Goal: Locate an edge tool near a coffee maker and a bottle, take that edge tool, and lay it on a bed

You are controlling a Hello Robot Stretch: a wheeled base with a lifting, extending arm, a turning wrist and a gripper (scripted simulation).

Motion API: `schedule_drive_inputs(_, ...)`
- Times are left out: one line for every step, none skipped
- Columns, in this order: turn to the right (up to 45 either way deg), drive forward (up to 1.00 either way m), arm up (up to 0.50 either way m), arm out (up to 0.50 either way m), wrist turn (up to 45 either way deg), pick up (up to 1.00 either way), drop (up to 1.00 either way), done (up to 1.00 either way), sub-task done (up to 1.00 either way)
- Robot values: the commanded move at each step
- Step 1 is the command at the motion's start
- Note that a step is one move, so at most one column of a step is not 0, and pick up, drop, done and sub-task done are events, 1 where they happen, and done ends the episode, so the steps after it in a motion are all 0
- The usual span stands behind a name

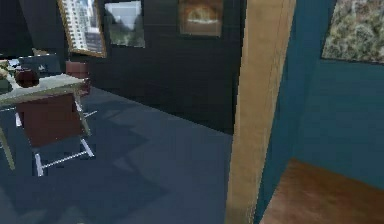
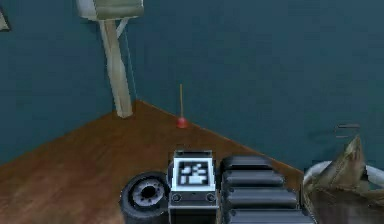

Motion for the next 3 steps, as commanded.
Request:
schedule_drive_inputs(-30.0, 0.00, 0.00, 0.00, 0.0, 0.00, 0.00, 0.00, 0.00)
schedule_drive_inputs(0.0, 0.70, 0.00, 0.00, 0.0, 0.00, 0.00, 0.00, 0.00)
schedule_drive_inputs(-39.0, 0.00, 0.00, 0.00, 0.0, 0.00, 0.00, 0.00, 0.00)
